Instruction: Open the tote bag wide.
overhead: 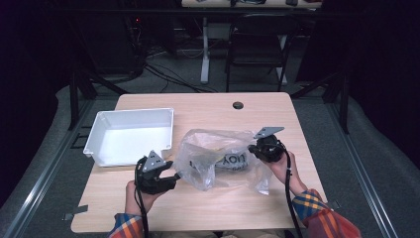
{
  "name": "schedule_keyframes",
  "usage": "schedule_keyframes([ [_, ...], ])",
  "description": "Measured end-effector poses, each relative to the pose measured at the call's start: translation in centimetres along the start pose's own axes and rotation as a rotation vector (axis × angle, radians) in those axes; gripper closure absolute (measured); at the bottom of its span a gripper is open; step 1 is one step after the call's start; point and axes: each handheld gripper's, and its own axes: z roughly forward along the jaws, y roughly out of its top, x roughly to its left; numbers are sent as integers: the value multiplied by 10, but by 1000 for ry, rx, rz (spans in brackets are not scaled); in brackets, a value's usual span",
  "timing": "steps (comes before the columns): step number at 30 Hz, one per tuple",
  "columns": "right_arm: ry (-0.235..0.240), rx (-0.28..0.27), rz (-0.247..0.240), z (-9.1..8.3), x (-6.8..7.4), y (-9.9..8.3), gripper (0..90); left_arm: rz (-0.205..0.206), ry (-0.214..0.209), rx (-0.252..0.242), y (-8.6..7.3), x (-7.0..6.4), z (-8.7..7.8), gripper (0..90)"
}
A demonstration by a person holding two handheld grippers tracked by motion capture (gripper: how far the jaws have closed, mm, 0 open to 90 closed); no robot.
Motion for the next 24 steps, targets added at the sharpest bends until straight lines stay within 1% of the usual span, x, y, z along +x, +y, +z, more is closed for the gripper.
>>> schedule_keyframes([
  [1, -1, 9, 8, 4, -3, -1, 900, -4, 34, 20, 2, 2, 9, 665],
  [2, -1, 9, 8, 4, -3, -1, 900, -4, 34, 20, 2, 2, 9, 709],
  [3, 2, 18, 14, 9, -5, -1, 897, -13, 51, 58, 4, 8, 20, 775],
  [4, 3, 19, 22, 10, -6, -2, 895, -22, 61, 87, 3, 11, 25, 801],
  [5, 3, 19, 22, 10, -6, -2, 895, -22, 61, 87, 3, 11, 25, 837],
  [6, 1, 21, 25, 12, -8, -2, 895, -47, 50, 115, 0, 16, 32, 837],
  [8, -4, 31, 41, 17, -12, -3, 895, -76, 65, 163, -4, 22, 41, 881],
  [9, -8, 52, 47, 21, -15, -5, 895, -88, 58, 186, -7, 25, 46, 892],
  [11, -9, 60, 56, 24, -16, -6, 895, -102, 61, 235, -11, 29, 55, 893],
  [12, -12, 66, 65, 27, -17, -7, 894, -106, 62, 249, -12, 30, 60, 894],
  [13, -17, 79, 66, 29, -17, -7, 895, -105, 56, 277, -13, 31, 64, 895],
  [14, -23, 84, 70, 32, -17, -8, 895, -102, 63, 297, -14, 31, 68, 895],
  [15, -35, 107, 64, 37, -17, -10, 895, -97, 65, 314, -14, 31, 73, 896],
  [16, -35, 107, 64, 37, -17, -10, 895, -97, 65, 314, -14, 31, 73, 896],
  [17, -46, 134, 56, 40, -17, -11, 897, -83, 74, 352, -15, 32, 79, 897],
  [18, -48, 140, 55, 41, -17, -12, 898, -83, 74, 352, -15, 32, 79, 897],
  [19, -48, 140, 55, 41, -17, -12, 898, -81, 71, 367, -16, 33, 82, 897],
  [20, -58, 150, 54, 43, -17, -13, 899, -79, 76, 380, -16, 33, 84, 897],
  [22, -69, 188, 31, 45, -19, -17, 900, -70, 81, 389, -16, 34, 86, 898],
  [24, -72, 191, 37, 46, -19, -18, 900, -70, 80, 387, -17, 34, 85, 898],
])
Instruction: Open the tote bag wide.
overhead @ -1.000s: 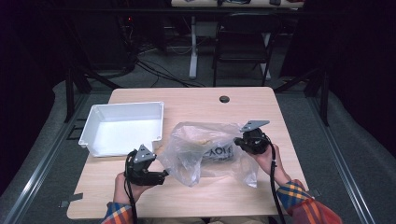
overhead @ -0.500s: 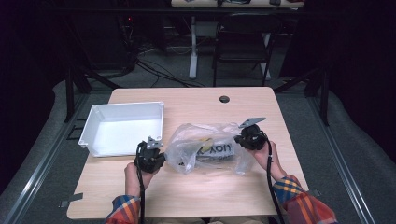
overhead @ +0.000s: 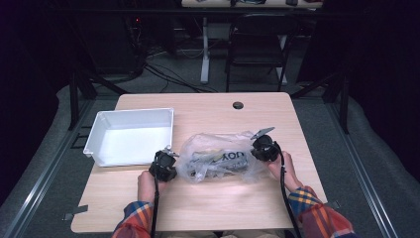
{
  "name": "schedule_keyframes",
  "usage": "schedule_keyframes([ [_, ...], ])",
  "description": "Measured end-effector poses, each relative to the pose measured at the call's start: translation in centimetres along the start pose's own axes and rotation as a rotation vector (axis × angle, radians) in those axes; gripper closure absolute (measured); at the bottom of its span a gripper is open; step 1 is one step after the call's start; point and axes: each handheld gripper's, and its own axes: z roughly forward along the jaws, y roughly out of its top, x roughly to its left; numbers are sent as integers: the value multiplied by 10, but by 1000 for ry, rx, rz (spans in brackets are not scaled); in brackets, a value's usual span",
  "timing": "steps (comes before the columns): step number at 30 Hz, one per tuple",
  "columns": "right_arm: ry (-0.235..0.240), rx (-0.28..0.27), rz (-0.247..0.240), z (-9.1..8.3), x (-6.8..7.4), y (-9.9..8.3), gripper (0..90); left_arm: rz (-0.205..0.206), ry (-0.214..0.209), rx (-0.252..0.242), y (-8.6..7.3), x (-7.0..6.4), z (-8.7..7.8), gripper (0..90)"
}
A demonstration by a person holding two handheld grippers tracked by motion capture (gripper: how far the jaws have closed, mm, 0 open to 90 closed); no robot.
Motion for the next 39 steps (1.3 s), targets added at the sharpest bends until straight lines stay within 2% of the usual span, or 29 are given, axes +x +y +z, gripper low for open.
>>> schedule_keyframes([
  [3, 5, 22, -8, -3, -1, -2, 900, 17, 12, -18, -1, 0, -6, 885],
  [4, 5, 12, -2, -3, -1, -2, 899, 13, 18, -27, -1, 1, -10, 851],
  [5, 10, 5, 0, -6, -2, -3, 898, 14, 2, -41, -2, 1, -20, 731],
  [6, 10, 5, 0, -6, -2, -3, 898, 14, 2, -41, -2, 1, -20, 695],
  [7, 17, 13, -11, -7, -3, -3, 898, 10, 4, -60, -3, 0, -28, 695],
  [9, 21, -4, 2, -13, -4, -5, 897, 10, -1, -106, -7, -6, -48, 582],
  [10, 21, -13, 8, -14, -3, -5, 897, 10, -1, -106, -7, -6, -48, 551],
  [11, 23, -12, 0, -16, -3, -5, 896, 16, -10, -132, -10, -9, -61, 509],
  [12, 20, -20, 2, -18, -2, -4, 896, 16, -10, -132, -10, -9, -61, 481],
  [14, 21, -21, -9, -24, -2, -3, 895, 24, -26, -153, -11, -11, -72, 444],
  [15, 19, -32, -6, -26, -1, -3, 895, 28, -34, -180, -9, -13, -82, 427],
  [16, 19, -32, -6, -26, -1, -3, 895, 28, -34, -180, -9, -13, -82, 416],
  [17, 25, -50, -3, -31, -1, -3, 895, 37, -41, -212, -8, -16, -93, 409],
  [18, 29, -55, 1, -33, 0, -2, 895, 41, -47, -225, -7, -17, -97, 404],
  [21, 36, -67, 2, -36, -1, -2, 894, 50, -57, -241, -5, -20, -102, 376],
  [22, 38, -68, 3, -37, 0, -2, 895, 62, -73, -245, -4, -22, -105, 376],
  [25, 49, -83, 6, -39, 1, -1, 896, 104, -82, -246, 0, -33, -110, 340],
  [29, 58, -94, 0, -42, 3, 1, 899, 167, -47, -258, 5, -52, -115, 272],
  [31, 65, -100, 4, -43, 4, 2, 899, 193, -26, -293, 8, -63, -119, 253],
  [34, 71, -104, -1, -44, 6, 4, 899, 205, 10, -348, 12, -74, -118, 243],
  [36, 76, -108, -1, -45, 7, 5, 899, 195, 52, -391, 14, -78, -114, 264],
  [37, 77, -117, 1, -44, 8, 6, 898, 193, 81, -419, 16, -80, -110, 394],
  [38, 77, -117, 1, -44, 8, 6, 898, 189, 102, -434, 18, -79, -108, 394],
  [39, 80, -112, -4, -44, 7, 6, 898, 179, 110, -456, 21, -77, -105, 439],
])
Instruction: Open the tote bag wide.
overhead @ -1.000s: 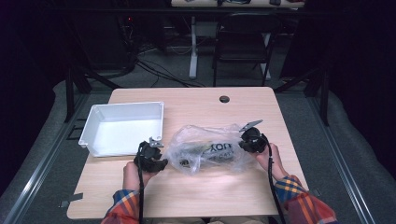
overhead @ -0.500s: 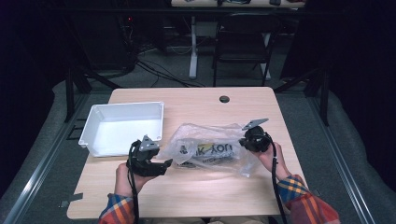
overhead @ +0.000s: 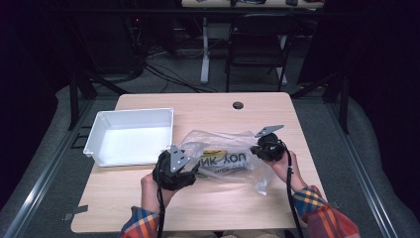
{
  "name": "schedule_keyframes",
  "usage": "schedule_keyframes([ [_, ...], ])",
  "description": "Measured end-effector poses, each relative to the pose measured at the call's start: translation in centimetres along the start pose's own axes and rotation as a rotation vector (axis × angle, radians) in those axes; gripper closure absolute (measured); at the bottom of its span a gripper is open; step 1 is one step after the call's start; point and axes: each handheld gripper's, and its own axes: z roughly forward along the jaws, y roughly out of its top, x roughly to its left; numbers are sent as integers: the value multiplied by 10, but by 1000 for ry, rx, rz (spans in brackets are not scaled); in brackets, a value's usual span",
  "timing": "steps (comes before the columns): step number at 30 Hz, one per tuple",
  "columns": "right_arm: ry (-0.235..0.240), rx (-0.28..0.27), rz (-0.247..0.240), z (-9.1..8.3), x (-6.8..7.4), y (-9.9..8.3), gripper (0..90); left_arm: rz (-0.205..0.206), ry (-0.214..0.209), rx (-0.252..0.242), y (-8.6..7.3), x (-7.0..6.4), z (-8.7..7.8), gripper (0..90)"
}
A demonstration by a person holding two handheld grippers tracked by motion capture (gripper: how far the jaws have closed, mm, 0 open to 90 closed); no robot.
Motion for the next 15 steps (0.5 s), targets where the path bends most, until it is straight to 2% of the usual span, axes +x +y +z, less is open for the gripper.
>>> schedule_keyframes([
  [1, 2, -10, 9, 2, -1, 1, 897, -14, 14, -9, 0, 4, 7, 572],
  [2, 2, -10, 9, 2, -1, 1, 897, -29, 31, -7, 0, 7, 11, 572],
  [3, -1, -9, 10, 3, -1, 2, 897, -54, 24, 5, -1, 13, 18, 605],
  [6, -4, 15, 27, 14, -6, 0, 884, -139, 18, 89, -12, 27, 39, 728],
  [7, -4, 15, 27, 14, -6, 0, 884, -157, 27, 134, -19, 33, 47, 728],
  [8, -16, 27, 46, 22, -9, -2, 876, -161, 51, 161, -23, 36, 52, 762],
  [9, -16, 27, 46, 22, -9, -2, 876, -167, 50, 201, -28, 40, 57, 762],
  [10, -32, 51, 47, 27, -11, -4, 873, -188, 41, 224, -33, 43, 62, 779],
  [11, -32, 51, 47, 27, -11, -4, 873, -196, 44, 241, -36, 44, 65, 779],
  [12, -41, 54, 45, 29, -12, -6, 871, -196, 43, 283, -41, 47, 71, 789],
  [15, -67, 86, 27, 34, -13, -9, 860, -204, 26, 356, -51, 49, 82, 808],
])
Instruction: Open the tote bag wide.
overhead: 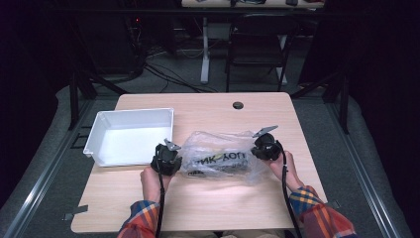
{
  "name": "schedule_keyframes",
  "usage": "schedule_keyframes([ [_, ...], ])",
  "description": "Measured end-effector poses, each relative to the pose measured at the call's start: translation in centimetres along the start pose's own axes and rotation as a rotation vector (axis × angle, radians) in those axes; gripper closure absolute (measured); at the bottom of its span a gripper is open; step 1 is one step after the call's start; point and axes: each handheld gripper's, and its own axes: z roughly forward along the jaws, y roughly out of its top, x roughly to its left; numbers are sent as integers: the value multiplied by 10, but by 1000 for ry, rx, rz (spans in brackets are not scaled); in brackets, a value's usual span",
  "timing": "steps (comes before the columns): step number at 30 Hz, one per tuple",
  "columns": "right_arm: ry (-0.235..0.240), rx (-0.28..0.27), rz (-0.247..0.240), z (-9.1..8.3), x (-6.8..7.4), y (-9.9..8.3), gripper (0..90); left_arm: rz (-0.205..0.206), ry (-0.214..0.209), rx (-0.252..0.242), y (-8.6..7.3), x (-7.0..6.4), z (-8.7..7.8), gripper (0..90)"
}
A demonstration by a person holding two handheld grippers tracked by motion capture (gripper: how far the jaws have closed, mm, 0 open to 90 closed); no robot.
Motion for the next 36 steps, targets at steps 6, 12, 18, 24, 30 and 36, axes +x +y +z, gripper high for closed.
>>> schedule_keyframes([
  [6, -50, 22, -9, 2, -1, -2, 814, 46, 41, 89, -4, 1, 9, 868],
  [12, 32, 63, -9, -7, -9, -5, 728, 62, 71, 129, -7, 6, 5, 881],
  [18, 123, 17, -3, -30, -10, -5, 814, 57, 35, 88, -8, 10, -18, 637],
  [24, 130, -41, -18, -35, -5, -2, 900, 92, 8, -25, -2, -1, -50, 516],
  [30, 111, -95, -20, -32, 1, 4, 900, 156, 30, -72, 6, -16, -47, 500],
  [36, 50, -59, -22, -9, 5, 6, 900, 133, 33, -39, 9, -9, -14, 696],
])
